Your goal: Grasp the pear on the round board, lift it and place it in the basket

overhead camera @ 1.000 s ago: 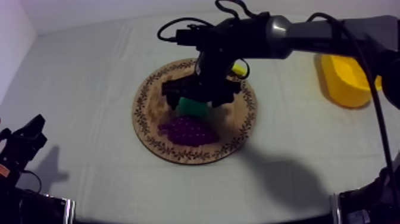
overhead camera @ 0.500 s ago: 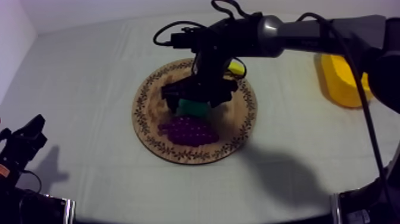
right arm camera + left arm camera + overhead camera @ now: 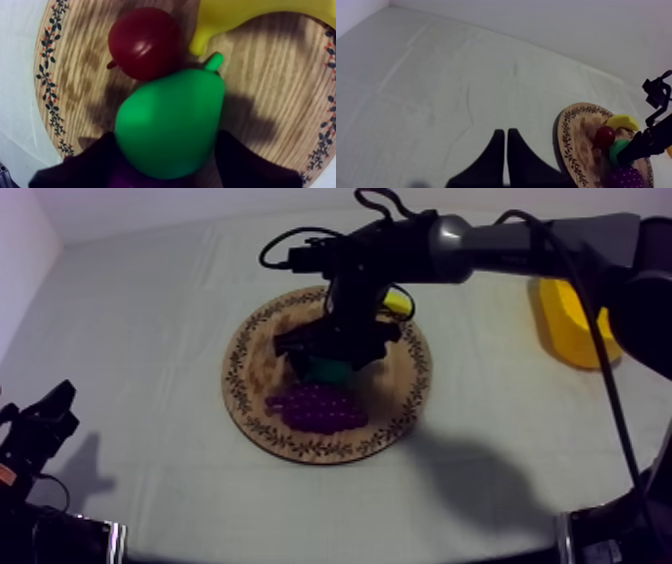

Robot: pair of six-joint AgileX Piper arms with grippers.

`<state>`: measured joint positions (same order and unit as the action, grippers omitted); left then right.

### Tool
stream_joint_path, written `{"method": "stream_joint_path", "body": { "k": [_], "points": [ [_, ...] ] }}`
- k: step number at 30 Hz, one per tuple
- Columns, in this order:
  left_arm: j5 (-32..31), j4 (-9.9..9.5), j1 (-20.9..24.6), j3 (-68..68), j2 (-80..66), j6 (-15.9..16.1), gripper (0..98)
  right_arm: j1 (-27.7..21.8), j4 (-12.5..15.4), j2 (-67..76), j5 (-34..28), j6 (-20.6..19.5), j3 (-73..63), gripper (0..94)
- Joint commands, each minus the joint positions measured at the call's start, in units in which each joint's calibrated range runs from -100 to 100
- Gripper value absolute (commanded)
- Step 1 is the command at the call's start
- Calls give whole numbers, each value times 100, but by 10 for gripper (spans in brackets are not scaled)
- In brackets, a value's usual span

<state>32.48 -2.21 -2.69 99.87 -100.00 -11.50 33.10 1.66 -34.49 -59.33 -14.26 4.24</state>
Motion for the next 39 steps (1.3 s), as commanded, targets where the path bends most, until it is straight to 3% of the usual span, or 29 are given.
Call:
{"method": "stream_joint_path", "body": {
  "k": [1,10,17,27,39],
  "points": [
    [1,-2,-2,2,0,0,1,-1,12,2,-7,30,-15,479],
    [1,-2,-2,2,0,0,1,-27,48,-3,35,151,-23,395],
    [1,-2,-2,2,0,0,1,-115,-134,311,184,120,77,369],
    [1,-2,-2,2,0,0,1,-727,-1005,1650,261,-77,81,377],
    [1,-2,-2,2,0,0,1,-2543,-2125,3108,583,-208,-70,394]
  ]
}}
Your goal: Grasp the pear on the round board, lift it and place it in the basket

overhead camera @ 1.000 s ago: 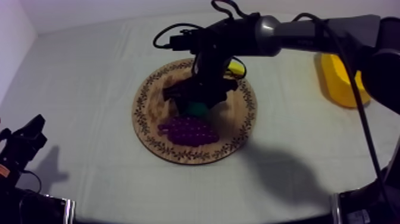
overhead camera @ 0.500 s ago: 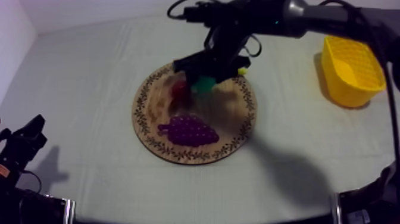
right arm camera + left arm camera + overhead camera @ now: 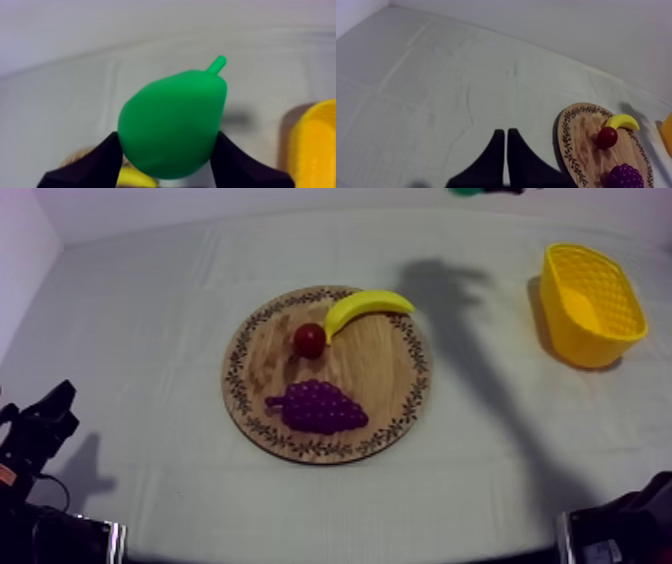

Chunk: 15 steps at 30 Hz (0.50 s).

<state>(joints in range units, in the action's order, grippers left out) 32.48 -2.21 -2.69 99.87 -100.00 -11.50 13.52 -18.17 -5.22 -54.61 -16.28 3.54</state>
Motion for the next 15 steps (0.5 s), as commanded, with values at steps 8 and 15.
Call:
{"method": "stream_joint_path", "body": {
  "k": [8,15],
  "points": [
    [1,-2,-2,2,0,0,1,-1733,-615,627,683,-184,443,400],
    [1,-2,-2,2,0,0,1,-2210,-408,546,941,72,1239,396]
  ]
}}
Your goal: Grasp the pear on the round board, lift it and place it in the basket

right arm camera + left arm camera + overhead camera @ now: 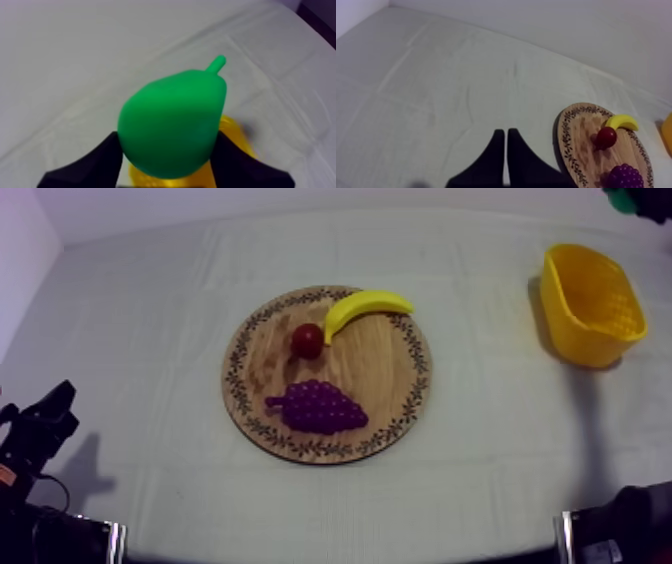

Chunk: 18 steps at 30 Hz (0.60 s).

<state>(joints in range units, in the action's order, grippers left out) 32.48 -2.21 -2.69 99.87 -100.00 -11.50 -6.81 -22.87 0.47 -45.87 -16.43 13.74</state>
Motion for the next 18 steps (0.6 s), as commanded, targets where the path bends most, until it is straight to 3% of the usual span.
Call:
{"method": "stream_joint_path", "body": {
  "k": [1,10,18],
  "points": [
    [1,-2,-2,2,0,0,1,-220,113,-55,107,141,343,395],
    [1,-2,-2,2,0,0,1,-425,419,-383,377,545,1304,394],
    [1,-2,-2,2,0,0,1,-465,943,-537,560,1367,1757,386]
  ]
}}
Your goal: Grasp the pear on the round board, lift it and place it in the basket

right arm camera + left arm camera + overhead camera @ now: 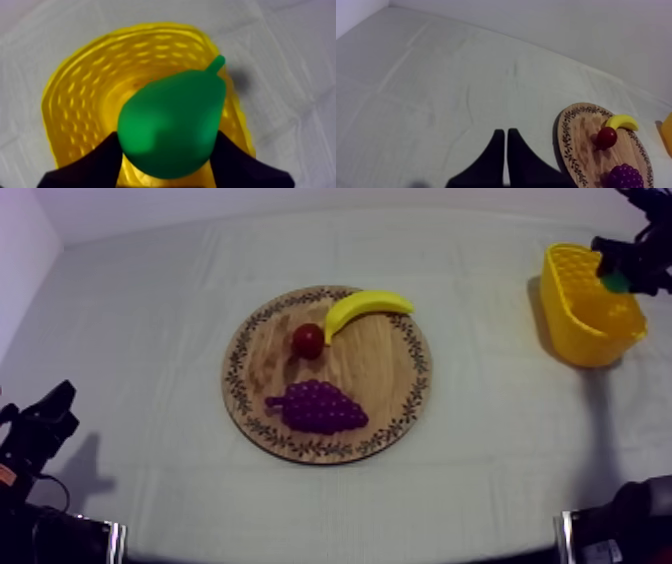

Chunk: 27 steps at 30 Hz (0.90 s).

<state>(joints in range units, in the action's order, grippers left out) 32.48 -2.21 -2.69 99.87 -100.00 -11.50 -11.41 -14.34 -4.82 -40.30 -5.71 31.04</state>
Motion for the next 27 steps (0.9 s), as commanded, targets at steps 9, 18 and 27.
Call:
{"method": "stream_joint_path", "body": {
  "k": [9,18,27],
  "points": [
    [1,-2,-2,2,0,0,1,12,517,-79,28,905,265,382],
    [1,-2,-2,2,0,0,1,-8,869,-126,114,1074,503,420],
    [1,-2,-2,2,0,0,1,-42,1058,-186,509,965,834,615]
  ]
}}
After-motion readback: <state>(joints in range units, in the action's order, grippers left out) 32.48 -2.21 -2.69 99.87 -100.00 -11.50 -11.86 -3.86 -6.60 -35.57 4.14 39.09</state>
